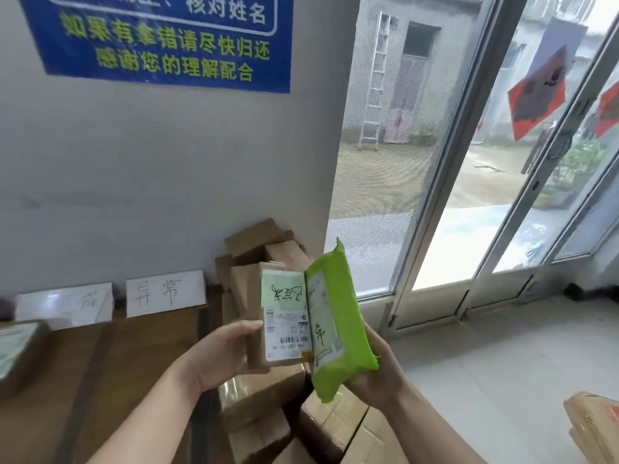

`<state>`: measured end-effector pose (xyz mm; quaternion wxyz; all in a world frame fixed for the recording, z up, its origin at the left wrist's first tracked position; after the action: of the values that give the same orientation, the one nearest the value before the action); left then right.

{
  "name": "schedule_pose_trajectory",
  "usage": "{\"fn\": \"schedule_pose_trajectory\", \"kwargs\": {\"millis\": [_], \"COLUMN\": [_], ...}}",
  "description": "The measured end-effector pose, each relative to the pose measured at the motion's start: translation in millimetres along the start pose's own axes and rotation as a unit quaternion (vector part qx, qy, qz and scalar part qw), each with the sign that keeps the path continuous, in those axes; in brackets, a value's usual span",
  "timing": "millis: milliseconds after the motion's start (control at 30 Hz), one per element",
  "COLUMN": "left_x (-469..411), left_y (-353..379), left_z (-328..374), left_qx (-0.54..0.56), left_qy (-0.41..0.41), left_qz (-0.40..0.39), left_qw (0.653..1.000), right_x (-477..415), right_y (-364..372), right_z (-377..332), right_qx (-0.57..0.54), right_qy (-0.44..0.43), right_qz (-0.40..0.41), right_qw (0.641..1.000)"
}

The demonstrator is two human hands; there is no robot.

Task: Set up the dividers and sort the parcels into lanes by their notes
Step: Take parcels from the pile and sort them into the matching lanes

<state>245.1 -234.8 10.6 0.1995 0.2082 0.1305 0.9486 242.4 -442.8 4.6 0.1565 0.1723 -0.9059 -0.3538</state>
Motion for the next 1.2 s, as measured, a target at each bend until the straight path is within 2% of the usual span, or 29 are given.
{"fn": "schedule_pose_trajectory", "kwargs": {"millis": [100,167,267,400,500,733,800,867,1000,1033,1100,1200], "left_x": [8.9,11.8,20.7,36.5,48.9,94.3,108.9,126.3,164.4,174.3,194.3,231.8], "left_y": [6.5,3.8,-0.6,3.4,1.6,-32.6,-41.5,-52.8,-73.0,-77.8,-89.2,-111.9], "left_z": [11.2,17.5,24.7,30.9,30.9,16.8,17.2,19.2,20.5,19.2,15.9,10.6], "left_qx": [-0.006,-0.022,-0.021,-0.013,0.041,0.12,0.115,0.1,0.056,0.057,0.076,0.128], "left_qy": [0.013,0.036,0.071,0.081,0.093,0.166,0.177,0.194,0.209,0.209,0.208,0.214], "left_qz": [0.056,0.136,0.245,0.278,0.287,0.406,0.427,0.454,0.491,0.495,0.498,0.508], "left_qw": [0.998,0.99,0.967,0.957,0.952,0.891,0.879,0.864,0.844,0.842,0.839,0.825], "right_x": [-7.0,-7.2,-9.6,-23.7,-28.5,-35.7,-38.6,-41.5,-37.4,-36.6,-41.5,-44.9], "right_y": [12.0,20.6,28.4,27.5,39.6,96.6,112.5,124.2,166.6,177.6,192.0,203.4], "right_z": [10.7,15.5,19.5,27.4,34.5,54.3,63.5,71.0,84.4,89.4,101.3,124.3], "right_qx": [0.013,0.011,0.009,0.051,0.048,0.036,0.101,0.211,0.383,0.406,0.443,0.405], "right_qy": [0.024,0.048,0.076,0.074,0.073,0.087,0.094,0.088,0.068,0.06,0.029,0.005], "right_qz": [-0.035,-0.076,-0.09,-0.048,-0.056,-0.105,-0.117,-0.116,-0.171,-0.17,-0.115,-0.016], "right_qw": [0.999,0.996,0.993,0.995,0.995,0.99,0.983,0.967,0.905,0.896,0.889,0.914]}}
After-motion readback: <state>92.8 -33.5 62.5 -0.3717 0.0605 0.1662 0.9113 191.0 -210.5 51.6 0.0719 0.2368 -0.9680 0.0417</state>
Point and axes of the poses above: each hand's wrist, its own x-axis away from the middle knuckle, its own y-axis out of the palm, z = x × y, the point moved 6 cm from there along -x, towards the middle knuckle, and after that the axes turned 5 degrees about -y, right-handed, at the moved point
